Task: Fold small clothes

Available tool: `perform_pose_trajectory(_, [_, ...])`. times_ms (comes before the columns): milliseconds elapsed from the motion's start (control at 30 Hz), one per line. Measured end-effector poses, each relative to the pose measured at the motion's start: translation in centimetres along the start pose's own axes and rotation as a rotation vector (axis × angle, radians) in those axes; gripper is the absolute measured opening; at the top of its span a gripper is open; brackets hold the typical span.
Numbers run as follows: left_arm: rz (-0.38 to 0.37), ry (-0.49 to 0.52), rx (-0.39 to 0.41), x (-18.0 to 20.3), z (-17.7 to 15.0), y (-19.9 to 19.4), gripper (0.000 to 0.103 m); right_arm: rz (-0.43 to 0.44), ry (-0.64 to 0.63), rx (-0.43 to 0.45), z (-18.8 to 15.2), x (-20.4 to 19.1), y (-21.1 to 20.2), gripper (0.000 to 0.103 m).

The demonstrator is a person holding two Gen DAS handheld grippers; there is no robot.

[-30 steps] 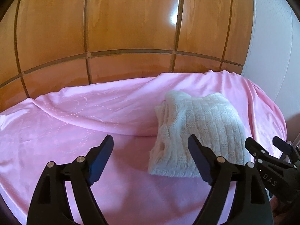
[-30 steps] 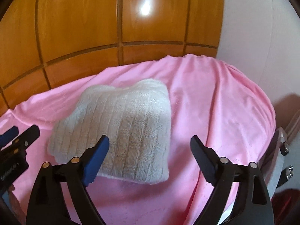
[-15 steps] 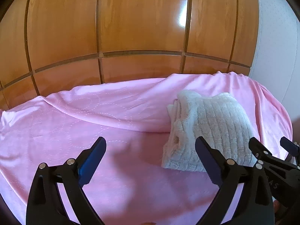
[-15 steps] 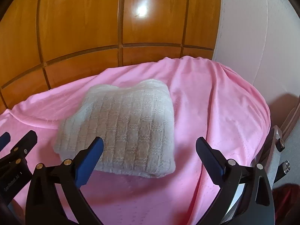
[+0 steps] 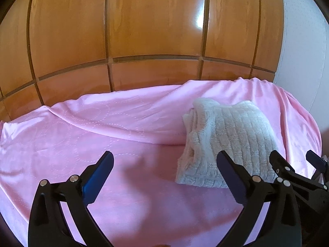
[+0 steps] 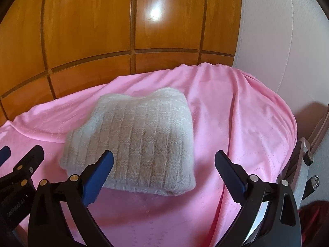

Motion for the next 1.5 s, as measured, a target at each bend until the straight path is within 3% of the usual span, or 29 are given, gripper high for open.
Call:
perform_pose_trajectory(433, [-0.029, 0.004, 0.018, 0.2, 0.0, -1.0, 0.1, -0.012, 0.037, 0.032, 0.3, 0.3, -0.4, 0.098])
perform_pose_trajectory(1133, [-0.016, 0.019, 0.053, 0.0, -0.1, -1.9, 0.1, 0.002, 0.039, 0.027, -0.4, 0.1, -0.8, 0.099])
perform_pose_trajectory(1500, [0.002, -0.041, -0.012, -1.2, -0.6, -0.4, 0.1, 0.013, 0.032, 0.009, -0.7, -0.3, 0.0, 0.099])
Point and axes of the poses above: each gripper's, at about its wrist camera, not at the fingertips, and y roughly the way its jaws point, x to its right, z to its top, the point moved 2 cm from there along y, roughly the way its jaws point, and after that the axes turned 14 degrees about -z, right-handed, at the moved point
